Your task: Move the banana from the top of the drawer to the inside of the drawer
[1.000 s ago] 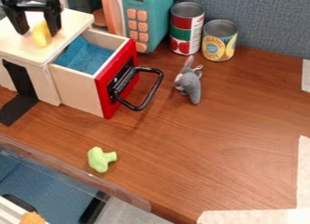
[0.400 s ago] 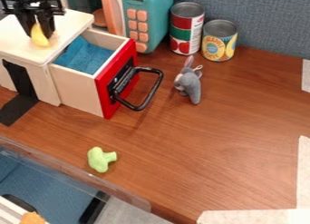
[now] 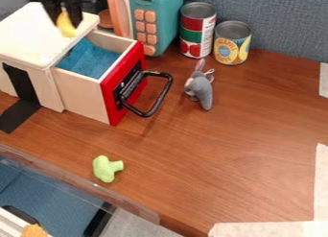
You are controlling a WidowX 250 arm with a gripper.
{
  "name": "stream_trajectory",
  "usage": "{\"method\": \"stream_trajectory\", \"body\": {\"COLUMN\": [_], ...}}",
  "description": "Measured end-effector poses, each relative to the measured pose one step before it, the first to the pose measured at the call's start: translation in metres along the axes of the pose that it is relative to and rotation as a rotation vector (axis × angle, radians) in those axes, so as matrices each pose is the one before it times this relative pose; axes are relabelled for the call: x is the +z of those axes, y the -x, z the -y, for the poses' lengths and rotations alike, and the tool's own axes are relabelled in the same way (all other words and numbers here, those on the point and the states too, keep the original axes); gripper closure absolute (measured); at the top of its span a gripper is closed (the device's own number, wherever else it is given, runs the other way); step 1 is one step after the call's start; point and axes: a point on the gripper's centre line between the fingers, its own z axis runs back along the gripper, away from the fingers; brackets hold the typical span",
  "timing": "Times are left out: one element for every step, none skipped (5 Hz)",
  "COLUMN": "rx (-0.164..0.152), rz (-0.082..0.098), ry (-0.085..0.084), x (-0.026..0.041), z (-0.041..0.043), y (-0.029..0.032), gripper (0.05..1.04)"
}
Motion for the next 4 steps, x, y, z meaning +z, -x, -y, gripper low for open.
{"method": "stream_trajectory", "body": {"rx": [-0.0288, -0.0304, -0.0051, 0.0008], "rz": [-0.0062, -0.0069, -0.0249, -0.0099], "ry": [-0.0064, -0.0091, -0.0285, -0.0111], "x": [-0.00531, -0.00202, -0.00455, -0.00104], "z": [0.01787, 0.01309, 0.00315, -0.00167], "y": [-0.00142, -0.00125, 0.00392, 0.00200], "gripper": [0.721, 0.721, 0.657, 0.342]}}
